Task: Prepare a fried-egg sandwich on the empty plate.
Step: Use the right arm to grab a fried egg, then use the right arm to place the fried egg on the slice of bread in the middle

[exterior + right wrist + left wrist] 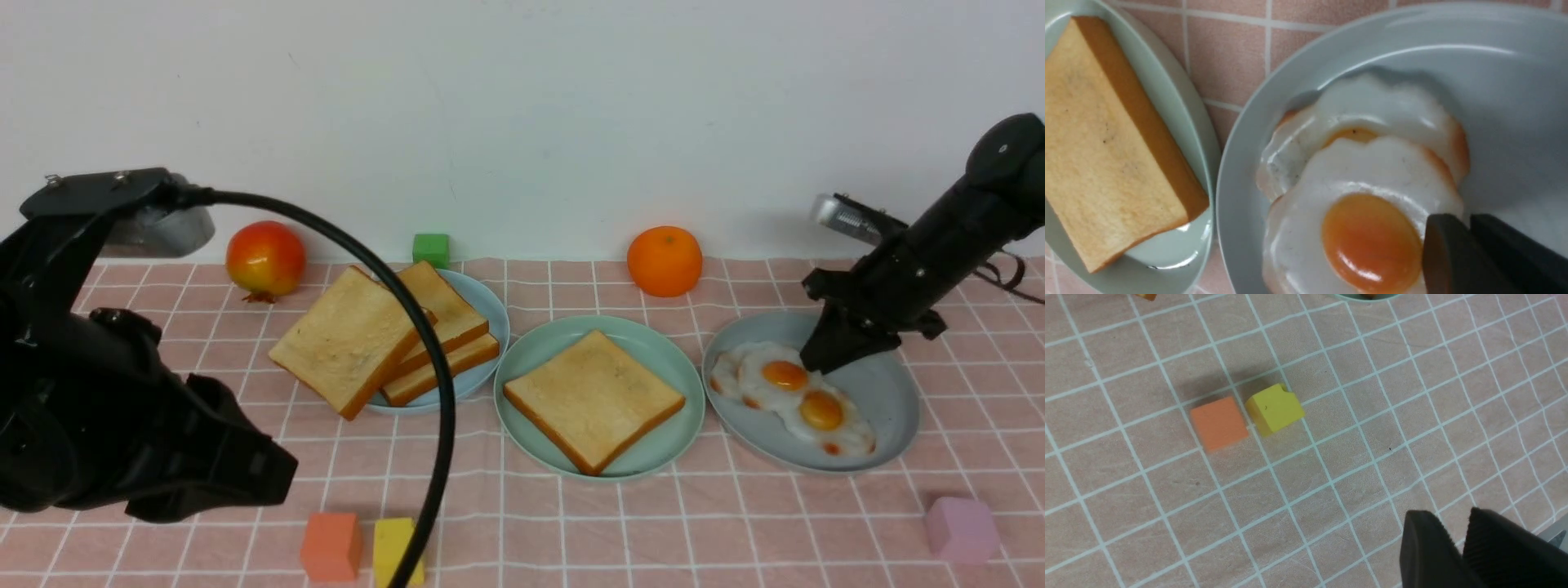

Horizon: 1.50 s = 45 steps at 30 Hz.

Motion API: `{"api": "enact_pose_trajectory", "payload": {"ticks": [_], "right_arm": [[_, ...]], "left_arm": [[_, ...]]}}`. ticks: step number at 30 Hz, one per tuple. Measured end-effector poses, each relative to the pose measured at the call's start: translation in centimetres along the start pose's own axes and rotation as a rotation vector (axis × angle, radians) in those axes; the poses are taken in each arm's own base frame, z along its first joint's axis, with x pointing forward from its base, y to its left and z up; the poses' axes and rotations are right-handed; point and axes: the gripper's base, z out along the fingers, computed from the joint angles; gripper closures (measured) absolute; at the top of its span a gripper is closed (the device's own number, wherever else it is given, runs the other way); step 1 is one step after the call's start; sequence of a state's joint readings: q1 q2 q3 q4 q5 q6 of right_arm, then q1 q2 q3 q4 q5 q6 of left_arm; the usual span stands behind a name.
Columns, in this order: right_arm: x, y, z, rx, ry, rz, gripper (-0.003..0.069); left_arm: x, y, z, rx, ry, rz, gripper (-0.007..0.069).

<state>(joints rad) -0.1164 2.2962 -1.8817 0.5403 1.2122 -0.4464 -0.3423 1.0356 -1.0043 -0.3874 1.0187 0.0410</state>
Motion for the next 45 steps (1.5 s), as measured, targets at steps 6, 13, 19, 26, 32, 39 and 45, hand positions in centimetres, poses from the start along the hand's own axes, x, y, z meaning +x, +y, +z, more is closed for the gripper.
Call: {"api": "enact_pose_trajectory", "payload": {"ticks": [6,13,19,26,32,39,45], "right_arm": [[0.1,-0.6,-3.1,0.028,-0.06,0.015,0.0591],[0.3,-1.5,-3.8,0.036,-0.072,0.038,0.0591],[0.2,-1.2,-3.7,0.0,-0.087,0.044,0.0592],[-0.7,1.7,-4.8,-0.163,-0.191,0.006,0.0592],[-1.6,8.7,-2.0,-0.299,-0.17,-0.102,0.0592],[-0.7,14.9,2.2,-0.313,-0.058,-0.236,0.0592],[-0.3,15.5,7.0,-0.166,0.001,-0.294,0.0592]], "left_arm": [[0.0,0.0,0.0,-0.001,-0.001,0.001,0.0421],[-0.1,0.0,0.0,-0.001,-0.008,0.001,0.0414],[-0.1,0.0,0.0,-0.002,-0.016,0.001,0.0412],[-0.3,0.0,0.0,-0.003,-0.03,0.001,0.0408],[-0.7,0.0,0.0,-0.005,-0.077,0.001,0.0405],[-1.0,0.1,-0.1,-0.006,-0.111,0.001,0.0402],[-1.0,0.1,-0.1,-0.006,-0.113,0.001,0.0396]]}}
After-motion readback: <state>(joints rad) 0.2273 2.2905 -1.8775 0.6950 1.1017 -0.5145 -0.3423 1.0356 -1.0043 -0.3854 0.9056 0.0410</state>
